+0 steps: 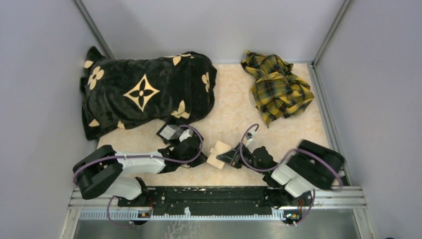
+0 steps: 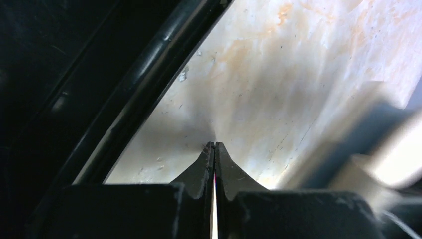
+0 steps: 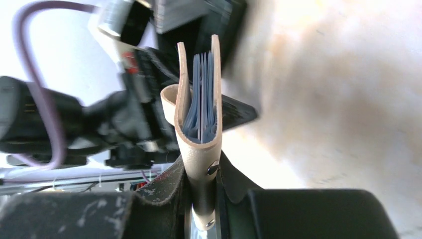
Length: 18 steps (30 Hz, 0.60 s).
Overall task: Put the credit cards into the card holder
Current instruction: Pick up the card holder from the center of the board.
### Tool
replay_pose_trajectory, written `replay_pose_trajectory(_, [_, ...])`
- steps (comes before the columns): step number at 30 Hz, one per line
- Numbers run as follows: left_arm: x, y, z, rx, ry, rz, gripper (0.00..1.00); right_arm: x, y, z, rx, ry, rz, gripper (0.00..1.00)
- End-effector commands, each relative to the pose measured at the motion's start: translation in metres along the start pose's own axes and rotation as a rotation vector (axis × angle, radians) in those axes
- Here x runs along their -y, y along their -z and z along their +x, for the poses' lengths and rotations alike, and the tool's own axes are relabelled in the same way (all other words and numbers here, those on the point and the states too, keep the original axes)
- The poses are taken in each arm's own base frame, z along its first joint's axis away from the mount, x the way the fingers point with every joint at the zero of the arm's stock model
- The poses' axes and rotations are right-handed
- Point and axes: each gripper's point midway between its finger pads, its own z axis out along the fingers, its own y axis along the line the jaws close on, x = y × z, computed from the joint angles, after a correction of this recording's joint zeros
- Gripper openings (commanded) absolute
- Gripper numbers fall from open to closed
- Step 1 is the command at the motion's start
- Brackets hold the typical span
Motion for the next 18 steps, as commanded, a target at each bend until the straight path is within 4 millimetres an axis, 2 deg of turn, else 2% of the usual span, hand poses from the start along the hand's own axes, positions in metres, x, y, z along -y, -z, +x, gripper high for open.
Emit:
replay_pose_trajectory(1, [-0.051, 0.011, 0.01, -0.034, -0.062, -0.173, 0.05, -0.024, -0.002, -0.016, 0.032, 0.153, 0.047, 0.0])
replay_pose_trajectory(4, [-0.039, 0.015, 0.005, -0.014, -0.047, -0.122, 0.05, -0.043, 0.006, -0.028, 0.06, 0.192, 0.063, 0.0])
replay_pose_trajectory(8, [-0.013, 0.025, -0.002, 0.009, -0.017, -0.003, 0.06, -0.062, 0.011, -0.027, 0.042, 0.205, 0.013, 0.0])
replay_pose_trajectory(13, [0.015, 0.05, -0.024, 0.091, -0.02, 0.107, 0.07, -0.069, 0.019, -0.022, 0.01, 0.243, -0.012, 0.0])
replay_pose_trajectory(18, [0.064, 0.086, -0.047, 0.189, -0.145, 0.326, 0.16, -0.071, 0.031, -0.016, -0.02, 0.259, -0.014, 0.0])
